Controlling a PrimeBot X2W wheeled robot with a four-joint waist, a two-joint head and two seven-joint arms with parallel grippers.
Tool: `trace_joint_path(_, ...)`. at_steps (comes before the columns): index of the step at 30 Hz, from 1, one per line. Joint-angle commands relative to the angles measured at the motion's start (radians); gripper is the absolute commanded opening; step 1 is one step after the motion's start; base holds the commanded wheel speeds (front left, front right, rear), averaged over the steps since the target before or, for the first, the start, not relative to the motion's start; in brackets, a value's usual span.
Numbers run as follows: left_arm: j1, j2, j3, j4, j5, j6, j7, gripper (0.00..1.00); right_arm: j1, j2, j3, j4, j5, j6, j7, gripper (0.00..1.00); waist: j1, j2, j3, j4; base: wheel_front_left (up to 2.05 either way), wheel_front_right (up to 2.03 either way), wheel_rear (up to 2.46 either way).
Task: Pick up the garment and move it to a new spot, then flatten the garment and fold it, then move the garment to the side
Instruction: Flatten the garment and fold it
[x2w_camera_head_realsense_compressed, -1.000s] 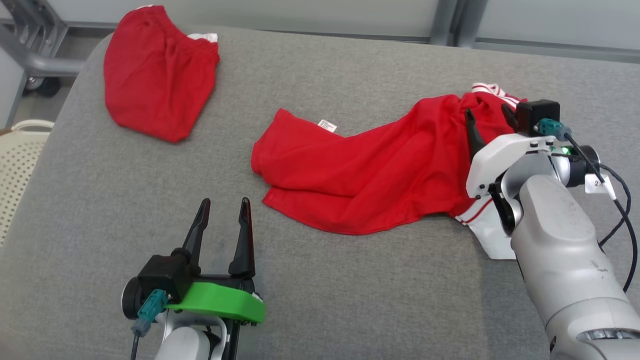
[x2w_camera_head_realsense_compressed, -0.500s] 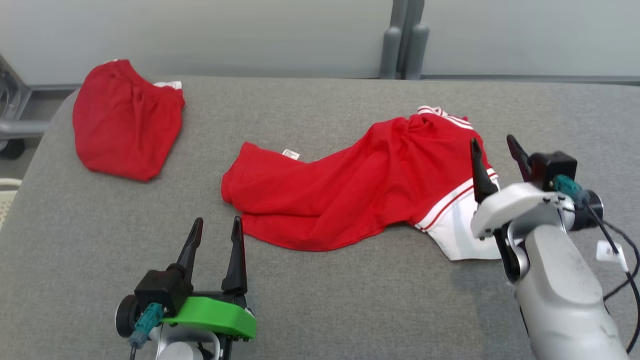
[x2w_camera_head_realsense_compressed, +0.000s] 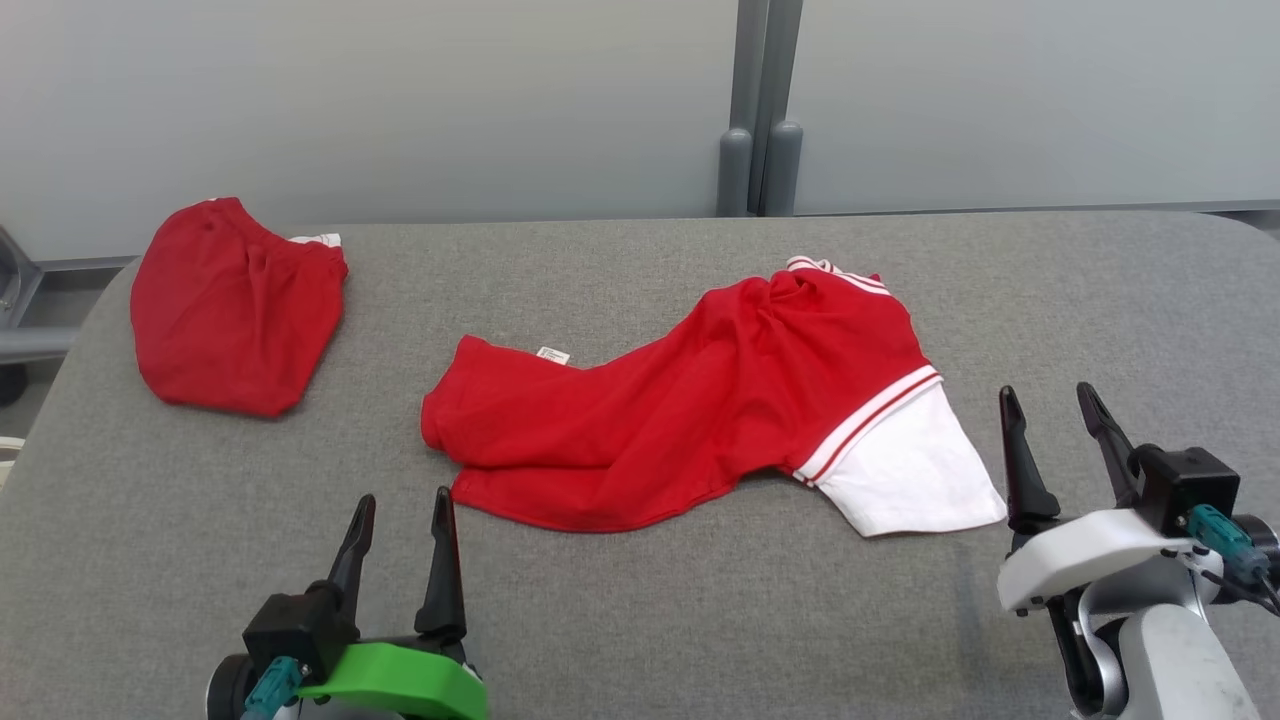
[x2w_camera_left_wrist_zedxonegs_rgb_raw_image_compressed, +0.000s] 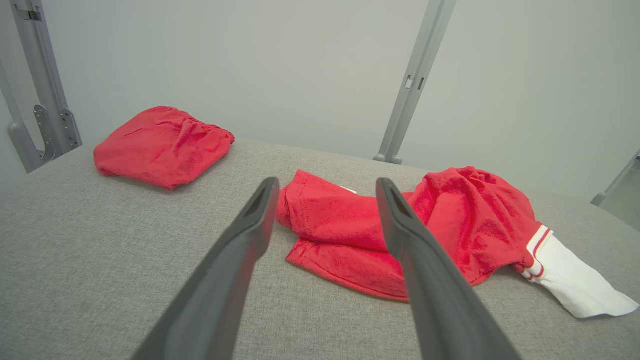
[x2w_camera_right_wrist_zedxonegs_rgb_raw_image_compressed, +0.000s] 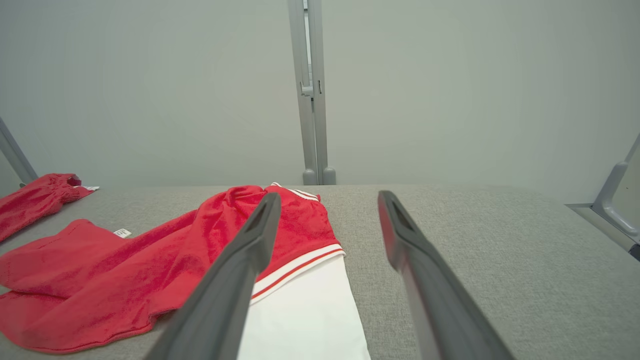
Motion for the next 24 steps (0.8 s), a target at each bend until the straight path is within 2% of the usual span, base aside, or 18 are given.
trace_joint_path(1,0.024,0.006,0.012,-0.001,0.001,0.002,-0.001,1.00,0.043,-0.001,-0.007,-0.046,0.026,0.000,0.009,1.00,0.0000,0.0103,-0.006,-0.001,0.00,0.00,0.00)
trace_joint_path(11,0.057,0.005,0.036,0.000,0.003,-0.003,-0.001,1.00,0.153,-0.001,0.006,-0.160,0.072,0.000,0.045,1.00,0.0000,0.0103,-0.019,0.000,0.00,0.00,0.00)
trace_joint_path(24,0.051,0.004,0.050,0.019,0.001,-0.007,-0.001,1.00,0.193,-0.001,0.029,-0.211,0.086,0.000,0.074,1.00,0.0000,0.0103,-0.020,-0.007,0.00,0.00,0.00)
